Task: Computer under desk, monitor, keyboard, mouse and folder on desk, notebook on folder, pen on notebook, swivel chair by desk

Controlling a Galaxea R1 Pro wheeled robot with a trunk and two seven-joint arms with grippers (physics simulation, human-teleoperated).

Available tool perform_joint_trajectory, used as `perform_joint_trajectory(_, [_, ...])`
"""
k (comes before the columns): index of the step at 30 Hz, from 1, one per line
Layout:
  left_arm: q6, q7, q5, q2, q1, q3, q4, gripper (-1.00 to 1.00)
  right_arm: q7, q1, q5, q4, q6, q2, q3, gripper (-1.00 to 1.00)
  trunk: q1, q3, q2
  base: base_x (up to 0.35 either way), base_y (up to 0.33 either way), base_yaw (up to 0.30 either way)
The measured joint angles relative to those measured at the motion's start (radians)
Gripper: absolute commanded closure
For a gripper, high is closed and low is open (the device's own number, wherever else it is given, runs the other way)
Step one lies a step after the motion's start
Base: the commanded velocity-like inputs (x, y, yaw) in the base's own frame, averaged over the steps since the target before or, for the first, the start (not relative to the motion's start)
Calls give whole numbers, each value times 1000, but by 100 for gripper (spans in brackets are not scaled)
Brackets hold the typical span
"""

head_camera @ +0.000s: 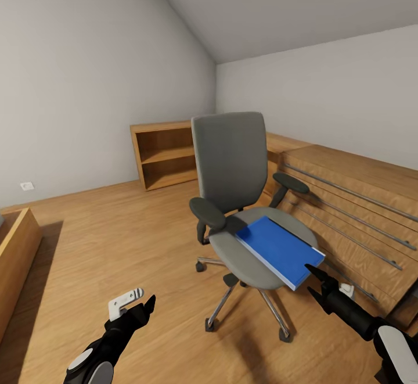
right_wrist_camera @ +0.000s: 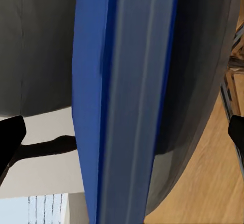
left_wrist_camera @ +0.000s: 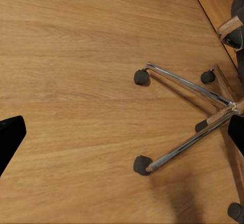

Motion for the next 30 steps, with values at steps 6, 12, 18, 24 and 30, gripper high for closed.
perform_joint_trajectory(6, [1,0,1,0,0,0,0,-100,0,0,0,0,0,0,0,-100,0,0,0,13,0,0])
perform_joint_trajectory(12, [1,-1,1,0,0,0,0,-100,0,0,0,0,0,0,0,-100,0,0,0,104,42,0])
perform_joint_trajectory(18, [1,-1,1,0,0,0,0,-100,0,0,0,0,0,0,0,-100,0,0,0,34,13,0])
perform_joint_trajectory(24, [1,-1,1,0,0,0,0,-100,0,0,0,0,0,-1,0,-100,0,0,0,8,3,0])
perform_joint_trajectory(30, [1,-1,1,0,0,0,0,-100,0,0,-1,-1,0,-1,0,100,0,0,0,1,0,0])
